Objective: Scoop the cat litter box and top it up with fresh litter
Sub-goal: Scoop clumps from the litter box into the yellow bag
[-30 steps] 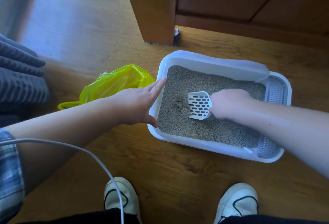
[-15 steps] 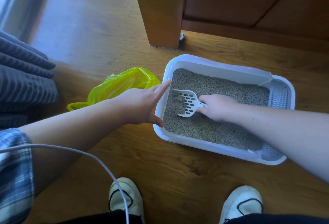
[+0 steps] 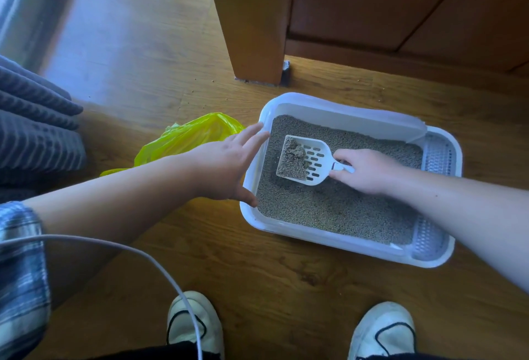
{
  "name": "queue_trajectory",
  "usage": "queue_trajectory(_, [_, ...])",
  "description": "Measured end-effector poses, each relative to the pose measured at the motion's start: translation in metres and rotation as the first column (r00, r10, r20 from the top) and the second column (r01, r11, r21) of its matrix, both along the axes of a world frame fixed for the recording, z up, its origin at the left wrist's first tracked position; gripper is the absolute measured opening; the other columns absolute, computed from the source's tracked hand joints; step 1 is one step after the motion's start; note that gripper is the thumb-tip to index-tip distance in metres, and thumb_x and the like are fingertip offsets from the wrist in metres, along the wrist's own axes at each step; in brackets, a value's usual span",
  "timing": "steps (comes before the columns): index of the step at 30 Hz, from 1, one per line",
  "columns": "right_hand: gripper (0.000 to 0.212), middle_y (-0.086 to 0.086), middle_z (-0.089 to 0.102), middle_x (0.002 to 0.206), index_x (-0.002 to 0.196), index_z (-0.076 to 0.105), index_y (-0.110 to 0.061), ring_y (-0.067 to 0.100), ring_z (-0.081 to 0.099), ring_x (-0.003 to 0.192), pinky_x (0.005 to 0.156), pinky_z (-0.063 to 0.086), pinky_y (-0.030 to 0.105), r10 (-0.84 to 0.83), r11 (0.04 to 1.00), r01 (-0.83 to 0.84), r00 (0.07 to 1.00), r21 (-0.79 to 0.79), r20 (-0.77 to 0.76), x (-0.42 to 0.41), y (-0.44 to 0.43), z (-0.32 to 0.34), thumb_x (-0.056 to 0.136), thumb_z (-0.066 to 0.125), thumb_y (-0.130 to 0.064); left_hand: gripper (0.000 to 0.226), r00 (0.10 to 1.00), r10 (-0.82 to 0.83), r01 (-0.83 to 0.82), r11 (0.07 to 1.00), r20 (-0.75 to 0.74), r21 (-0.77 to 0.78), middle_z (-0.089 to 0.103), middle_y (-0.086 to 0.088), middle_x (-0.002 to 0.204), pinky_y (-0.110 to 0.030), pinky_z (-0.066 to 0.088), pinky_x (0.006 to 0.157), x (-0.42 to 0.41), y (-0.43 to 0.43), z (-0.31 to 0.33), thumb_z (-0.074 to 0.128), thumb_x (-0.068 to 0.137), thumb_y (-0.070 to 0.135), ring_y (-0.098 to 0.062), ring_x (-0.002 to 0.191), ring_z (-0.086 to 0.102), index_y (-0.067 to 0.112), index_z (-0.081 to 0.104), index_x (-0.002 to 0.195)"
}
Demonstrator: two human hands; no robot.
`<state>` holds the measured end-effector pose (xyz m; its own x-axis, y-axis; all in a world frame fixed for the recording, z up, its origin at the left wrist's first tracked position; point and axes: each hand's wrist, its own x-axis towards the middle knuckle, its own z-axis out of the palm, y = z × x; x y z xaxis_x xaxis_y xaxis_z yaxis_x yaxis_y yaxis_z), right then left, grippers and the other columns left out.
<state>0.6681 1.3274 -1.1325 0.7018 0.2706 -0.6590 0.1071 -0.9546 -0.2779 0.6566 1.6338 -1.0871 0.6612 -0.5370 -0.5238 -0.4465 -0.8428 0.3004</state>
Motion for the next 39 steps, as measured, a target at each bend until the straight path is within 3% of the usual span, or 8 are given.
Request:
queue_trajectory(6, [0.030,-0.002,0.066,0.110,0.116,0.053,-0.035,0.023,0.056,0.091,0.074,0.045,0.033,-0.023,0.999,0.022,0.999,0.038,0.022,-0.003,-0.007,0.007,0.094,0.052,-0.055,0.125,0.997,0.024,-0.021,0.999,0.069,-0.043,-0.021,0.002,0.162,-0.038,0.008,0.120,0.009,-0.008,-0.007,0.064,0.069,0.078,-0.018,0.151,-0.014,0.030,-0.014,0.155])
queue_trajectory(9, [0.040,0.000,0.065,0.121,0.127,0.051,-0.035,0.027,0.060,0.101,0.075,0.047,0.034,-0.025,1.000,0.025,0.999,0.002,0.045,-0.007,-0.012,0.011,0.095,0.049,-0.058,0.106,0.982,0.062,-0.053,0.997,0.179,-0.057,-0.017,-0.004,0.164,-0.044,0.015,0.123,0.014,-0.017,-0.010,0.054,0.085,0.067,-0.023,0.152,-0.007,0.020,-0.008,0.157])
queue_trajectory(14, [0.046,-0.001,0.064,0.129,0.135,0.049,-0.036,0.027,0.061,0.106,0.076,0.047,0.034,-0.028,0.998,0.030,0.999,-0.058,0.032,-0.016,-0.021,0.018,0.095,0.047,-0.060,0.089,0.972,0.087,-0.076,0.995,0.217,-0.058,-0.014,-0.008,0.164,-0.037,0.032,0.110,0.014,-0.031,-0.008,0.053,0.095,0.040,-0.028,0.147,0.024,0.010,-0.003,0.157])
queue_trajectory(20, [0.044,-0.001,0.065,0.124,0.131,0.050,-0.035,0.027,0.062,0.102,0.084,0.053,0.041,-0.068,0.997,0.070,0.997,-0.042,0.038,-0.019,-0.027,0.028,0.094,0.048,-0.059,0.086,0.970,0.100,-0.097,0.995,0.223,-0.028,-0.014,-0.010,0.164,-0.035,0.039,0.097,0.013,-0.037,-0.006,0.056,0.092,0.034,-0.030,0.135,0.042,0.015,0.003,0.158])
queue_trajectory(24, [0.044,-0.004,0.065,0.123,0.131,0.050,-0.037,0.021,0.060,0.094,0.078,0.053,0.036,-0.056,0.998,0.057,0.998,-0.040,0.026,-0.022,-0.027,0.032,0.094,0.047,-0.061,0.084,0.971,0.088,-0.093,0.996,0.223,0.010,-0.014,-0.012,0.164,-0.035,0.041,0.091,0.011,-0.041,-0.003,0.055,0.091,0.030,-0.032,0.124,0.051,0.021,0.005,0.158])
queue_trajectory(32, [0.036,-0.006,0.069,0.106,0.117,0.052,-0.040,0.018,0.065,0.084,0.077,0.055,0.041,-0.028,0.999,0.026,0.995,0.026,0.093,-0.012,-0.013,0.057,0.091,0.045,-0.064,0.077,0.958,0.079,-0.076,0.997,0.274,-0.021,-0.003,-0.008,0.166,-0.041,0.031,0.112,0.019,-0.025,-0.002,0.046,0.097,0.045,-0.031,0.141,0.035,0.025,0.002,0.157])
queue_trajectory(35, [0.048,-0.008,0.068,0.113,0.116,0.053,-0.041,0.023,0.064,0.095,0.082,0.054,0.045,-0.064,0.992,0.046,0.986,0.119,0.151,-0.003,0.003,0.074,0.082,0.038,-0.073,0.073,0.935,0.162,-0.154,0.987,0.315,-0.050,0.005,-0.005,0.165,-0.041,0.032,0.111,0.026,-0.010,0.008,0.043,0.099,0.046,-0.030,0.141,0.036,0.027,0.004,0.157])
queue_trajectory(39, [0.041,-0.010,0.067,0.101,0.100,0.048,-0.042,0.019,0.063,0.090,0.080,0.053,0.044,0.005,0.988,-0.035,0.981,0.150,0.193,0.013,0.034,0.089,0.079,0.034,-0.074,0.074,0.910,0.237,-0.246,0.969,0.340,-0.016,0.015,-0.006,0.164,-0.041,0.034,0.112,0.028,0.024,0.015,0.042,0.098,0.046,-0.028,0.142,0.035,0.025,0.004,0.158])
